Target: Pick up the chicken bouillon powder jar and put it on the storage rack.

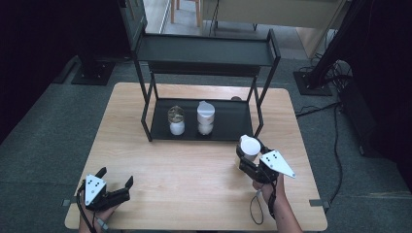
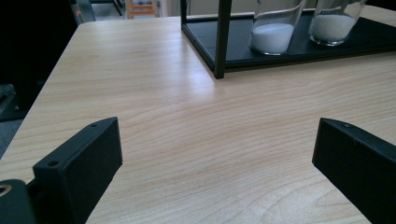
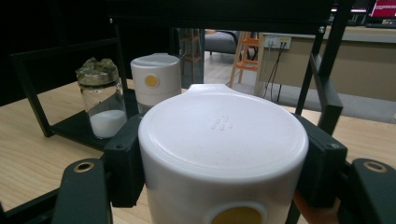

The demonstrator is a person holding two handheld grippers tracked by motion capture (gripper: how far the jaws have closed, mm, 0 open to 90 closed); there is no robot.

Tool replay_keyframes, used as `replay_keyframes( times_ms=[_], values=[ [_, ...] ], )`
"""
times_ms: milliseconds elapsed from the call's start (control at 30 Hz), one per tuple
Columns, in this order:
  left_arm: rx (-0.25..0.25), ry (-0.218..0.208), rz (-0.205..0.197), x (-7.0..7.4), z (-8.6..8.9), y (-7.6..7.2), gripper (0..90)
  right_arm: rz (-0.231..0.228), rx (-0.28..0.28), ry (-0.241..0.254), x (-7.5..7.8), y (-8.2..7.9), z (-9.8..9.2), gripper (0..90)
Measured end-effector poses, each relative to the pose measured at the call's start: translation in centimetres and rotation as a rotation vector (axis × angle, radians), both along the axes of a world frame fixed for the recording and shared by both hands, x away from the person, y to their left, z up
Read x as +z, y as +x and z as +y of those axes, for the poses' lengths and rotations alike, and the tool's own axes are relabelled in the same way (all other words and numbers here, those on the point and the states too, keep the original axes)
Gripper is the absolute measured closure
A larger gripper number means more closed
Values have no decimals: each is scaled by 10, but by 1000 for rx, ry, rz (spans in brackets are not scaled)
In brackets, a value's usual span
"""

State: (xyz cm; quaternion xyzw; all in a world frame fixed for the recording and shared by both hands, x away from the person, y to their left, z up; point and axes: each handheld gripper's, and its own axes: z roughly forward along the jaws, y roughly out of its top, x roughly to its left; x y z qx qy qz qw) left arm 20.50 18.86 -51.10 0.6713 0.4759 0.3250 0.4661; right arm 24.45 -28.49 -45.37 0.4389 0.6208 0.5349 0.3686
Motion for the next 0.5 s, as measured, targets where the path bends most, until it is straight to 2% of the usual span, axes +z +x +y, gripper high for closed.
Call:
replay_keyframes(
  times_ms=[500],
  values=[
    [-6, -5, 2, 0, 1, 0, 14, -2, -22, 2, 8, 25, 16, 308]
  ],
)
